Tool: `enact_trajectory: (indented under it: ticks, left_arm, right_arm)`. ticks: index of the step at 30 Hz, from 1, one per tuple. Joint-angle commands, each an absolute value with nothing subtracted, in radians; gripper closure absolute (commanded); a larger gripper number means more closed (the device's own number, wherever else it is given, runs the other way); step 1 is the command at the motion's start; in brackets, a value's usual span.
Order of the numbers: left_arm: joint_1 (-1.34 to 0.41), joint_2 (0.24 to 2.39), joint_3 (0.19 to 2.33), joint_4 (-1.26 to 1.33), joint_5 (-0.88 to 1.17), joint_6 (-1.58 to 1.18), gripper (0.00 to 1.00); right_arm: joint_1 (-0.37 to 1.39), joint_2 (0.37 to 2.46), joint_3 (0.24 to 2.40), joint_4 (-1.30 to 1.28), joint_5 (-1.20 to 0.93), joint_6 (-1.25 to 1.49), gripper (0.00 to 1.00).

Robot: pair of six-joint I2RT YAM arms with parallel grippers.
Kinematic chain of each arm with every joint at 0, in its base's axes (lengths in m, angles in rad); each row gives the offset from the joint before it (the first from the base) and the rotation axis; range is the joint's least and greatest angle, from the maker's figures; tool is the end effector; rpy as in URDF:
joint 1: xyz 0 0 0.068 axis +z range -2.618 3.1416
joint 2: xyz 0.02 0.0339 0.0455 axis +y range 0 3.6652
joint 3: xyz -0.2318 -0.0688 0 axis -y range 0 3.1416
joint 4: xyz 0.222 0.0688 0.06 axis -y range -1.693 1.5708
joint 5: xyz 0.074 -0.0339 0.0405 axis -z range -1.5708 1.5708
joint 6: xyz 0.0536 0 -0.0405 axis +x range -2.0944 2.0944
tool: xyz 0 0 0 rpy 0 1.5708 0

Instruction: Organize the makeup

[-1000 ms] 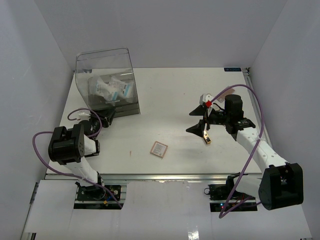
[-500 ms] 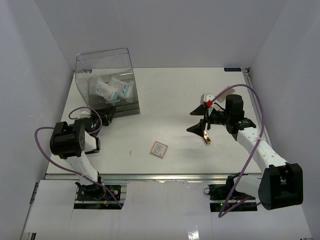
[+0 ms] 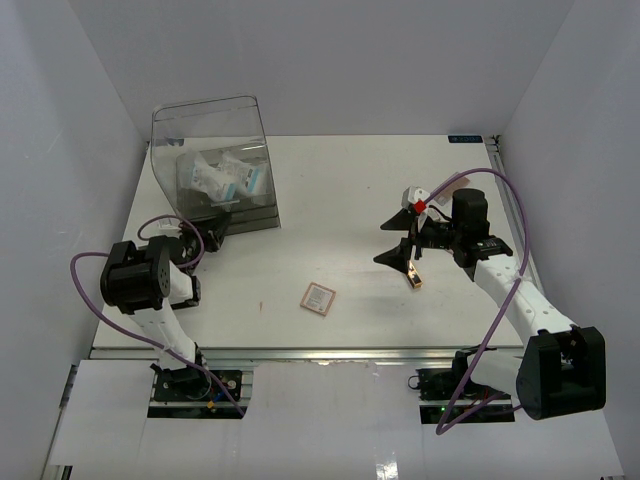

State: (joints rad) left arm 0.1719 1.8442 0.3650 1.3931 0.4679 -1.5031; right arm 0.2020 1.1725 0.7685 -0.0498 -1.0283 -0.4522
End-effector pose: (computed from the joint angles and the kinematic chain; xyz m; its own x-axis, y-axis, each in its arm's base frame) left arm 0.2840 0.0248 0.1106 -0.2951 -0.9550 -0.0287 -0.0649 0.0500 -0.9966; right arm 0.2349 0.0950 0.2505 -0.0115 -0.2326 -0.9725 -0.9591 0.2776 -0.0550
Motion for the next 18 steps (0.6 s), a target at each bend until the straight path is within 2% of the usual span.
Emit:
enact_trajectory:
  ticks: [1,9,14,18]
  left_arm:
    - [0.181,1.826,0.273,1.720,0.485,-1.495,1.00]
    - [0.181,1.645,0.102,1.711,0.505,-1.490,1.00]
    - [0.181,1.500,0.000,1.618,0.504,-1.482,1.00]
    - [0.181,1.325,-0.022,1.422,0.498,-1.421,0.98]
  right_arm:
    - [0.195,1.170,0.760,-0.026,-1.057,-0.454,0.03]
    - [0.193,1.170,0.759,-0.025,-1.055,-0.454,0.03]
    - [0.192,1.170,0.759,-0.026,-1.052,-0.454,0.03]
    - [0.190,1.170,0.758,-0.026,-1.051,-0.456,0.03]
